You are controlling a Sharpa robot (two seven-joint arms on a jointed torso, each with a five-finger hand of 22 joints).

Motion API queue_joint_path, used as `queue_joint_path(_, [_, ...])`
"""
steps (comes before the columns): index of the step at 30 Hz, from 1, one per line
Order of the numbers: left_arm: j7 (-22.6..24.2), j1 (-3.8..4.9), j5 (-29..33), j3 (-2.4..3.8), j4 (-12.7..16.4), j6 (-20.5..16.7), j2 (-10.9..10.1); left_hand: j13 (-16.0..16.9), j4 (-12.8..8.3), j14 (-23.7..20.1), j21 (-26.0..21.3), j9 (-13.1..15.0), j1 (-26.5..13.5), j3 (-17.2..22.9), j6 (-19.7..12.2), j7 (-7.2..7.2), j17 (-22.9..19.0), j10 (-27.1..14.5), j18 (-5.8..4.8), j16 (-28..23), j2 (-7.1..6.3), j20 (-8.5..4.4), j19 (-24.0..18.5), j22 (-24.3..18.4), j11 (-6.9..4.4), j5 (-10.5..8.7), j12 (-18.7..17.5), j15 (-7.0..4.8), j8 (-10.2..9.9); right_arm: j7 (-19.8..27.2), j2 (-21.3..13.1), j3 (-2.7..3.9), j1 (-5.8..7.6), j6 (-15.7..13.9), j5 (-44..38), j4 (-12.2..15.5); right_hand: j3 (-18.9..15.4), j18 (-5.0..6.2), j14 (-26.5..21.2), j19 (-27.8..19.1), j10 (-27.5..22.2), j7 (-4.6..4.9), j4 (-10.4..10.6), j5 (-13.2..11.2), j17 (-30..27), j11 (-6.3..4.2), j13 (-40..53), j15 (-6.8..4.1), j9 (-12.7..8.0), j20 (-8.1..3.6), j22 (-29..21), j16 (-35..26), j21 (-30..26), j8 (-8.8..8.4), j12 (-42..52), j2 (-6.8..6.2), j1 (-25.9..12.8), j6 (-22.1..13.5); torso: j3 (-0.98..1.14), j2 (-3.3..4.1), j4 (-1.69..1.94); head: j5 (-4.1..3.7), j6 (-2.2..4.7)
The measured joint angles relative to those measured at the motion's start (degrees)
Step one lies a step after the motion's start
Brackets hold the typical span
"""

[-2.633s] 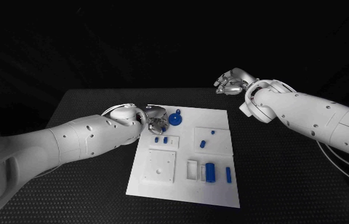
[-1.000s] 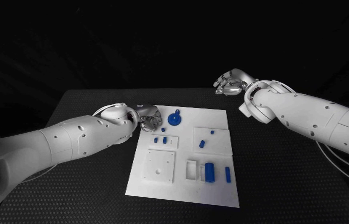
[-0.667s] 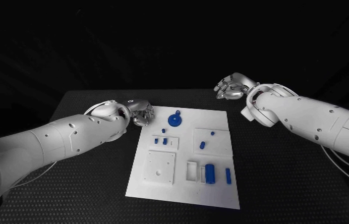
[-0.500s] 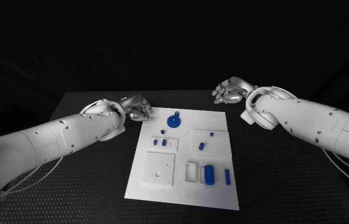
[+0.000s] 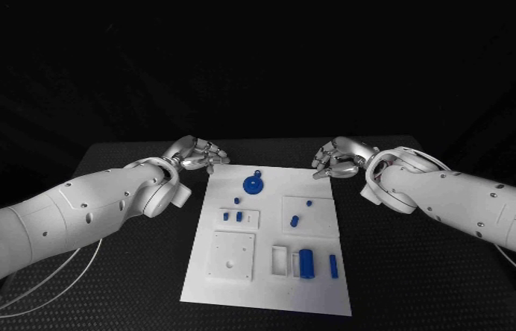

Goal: Assemble the parts on the task board

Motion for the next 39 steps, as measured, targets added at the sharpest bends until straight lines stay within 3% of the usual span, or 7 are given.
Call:
queue_joint_path(2, [1.22, 0.0, 2.54, 0.0, 1.11, 0.4, -0.5, 0.0, -0.46, -2.22, -1.35, 0.01, -0.06, -0.4, -0.22, -0.21, -1.18, 0.04, -0.03, -3.02, 0.39, 0.26, -1.52, -0.52, 0.1, 0.0, 0.0, 0.75, 0.11, 0.07, -0.55, -0.28, -0.38, 0.06, -2.35, 1.11, 0.17, -0.21, 0.73, 0.62, -0.45, -0.23, -0.09, 0.0, -0.02, 0.43, -0.56, 0.28, 0.08, -0.27, 0.0, 0.0, 0.2, 0.22, -1.45, 0.24, 0.97, 0.34, -0.04, 0.0, -0.02, -0.01, -0.07])
queue_joint_path(6, [2.06, 0.0, 4.88, 0.0, 2.76, 0.57, -1.19, 0.14, -2.33, -2.36, -3.25, 0.1, 0.57, -1.0, -0.53, -0.1, -2.56, 0.61, -0.85, -7.95, 1.76, 0.7, -2.15, -1.23, 0.51, 0.0, 0.31, 1.52, 0.83, 0.08, -1.14, -1.03, -0.88, -0.04, -5.71, 2.25, 1.63, 0.2, 1.94, 1.66, -0.55, -0.44, 0.18, 0.0, -0.53, 1.08, -1.97, 1.03, 0.07, -0.61, 0.05, 0.0, 0.2, 0.34, -5.59, -0.09, 2.15, 0.55, -0.02, -0.01, -0.05, 0.02, -0.19])
queue_joint_path(9, [2.45, 0.0, 6.06, 0.0, 3.69, 0.57, -1.48, 1.08, -2.85, -1.44, -3.26, 0.22, 0.85, -1.11, -0.17, -0.46, -2.48, 4.68, -0.84, -8.98, 2.04, 0.7, -2.15, -1.23, -1.28, 0.0, 2.29, 1.41, 1.43, -0.09, -1.21, -1.66, -1.51, -0.38, -8.47, 2.85, 2.76, 0.29, 3.63, 2.85, 1.52, -0.2, 0.51, 0.0, -1.52, 0.97, -3.1, 0.94, -0.14, -0.85, 0.0, -1.04, 0.0, 0.34, -9.29, -0.13, 2.19, 1.02, 0.02, -0.01, -0.05, -0.08, -0.23])
queue_joint_path(12, [2.69, 0.0, 7.15, -0.01, 4.23, 0.56, -1.48, 0.75, -3.31, -1.43, -3.65, 0.16, 0.85, -1.12, -0.17, -0.46, -2.37, 3.23, -0.85, -9.97, 2.04, 0.7, -2.15, -1.22, -0.59, 0.0, 1.37, 1.4, 1.43, -0.49, -1.03, -2.21, -2.23, -0.79, -11.48, 3.14, 3.02, 0.29, 4.64, 3.48, 3.23, -0.46, 0.63, 0.0, -2.1, 0.88, -3.28, 0.68, -0.22, -1.19, -0.05, -1.84, -0.25, 0.34, -10.93, -0.13, 2.19, 1.79, 0.03, 0.01, -0.08, -0.02, -0.22])
queue_joint_path(28, [2.97, 0.0, 9.88, -0.02, 4.48, 0.54, -1.35, 0.51, -3.65, -1.44, -3.95, -0.07, 1.22, -0.78, -0.41, -0.21, -1.97, 2.91, -0.89, -10.73, 2.41, 0.71, -2.14, -1.07, -0.32, 0.0, 0.94, 1.4, 1.43, -3.13, 0.71, -3.07, -3.79, -3.15, -21.0, 4.13, 5.64, 0.28, 6.29, 4.99, 6.69, -0.97, 1.18, 0.0, -2.3, 0.32, -3.27, 0.28, -0.46, -1.52, -0.2, -2.73, -0.92, 0.34, -15.29, -1.51, 3.08, 2.72, 0.14, 0.08, -0.08, 0.14, -0.98])
queue_joint_path(39, [3.0, -0.01, 10.82, -0.02, 4.45, 0.61, -1.25, 0.45, -3.65, -1.24, -4.32, -0.33, 0.98, -0.78, -1.14, 0.1, -1.67, 2.7, -0.97, -11.36, 2.66, 0.72, -2.14, -1.0, -0.12, 0.0, 0.72, 1.59, 1.43, -4.43, 2.07, -3.89, -4.1, -3.67, -23.81, 2.48, 7.07, 0.28, 6.39, 5.31, 7.69, -0.86, 1.99, 0.0, -2.04, 0.11, -3.26, 0.39, -0.63, -1.61, 0.02, -3.0, -1.13, 0.34, -16.41, -1.73, 3.3, 3.03, 0.14, 0.08, -0.07, 0.19, -1.24])
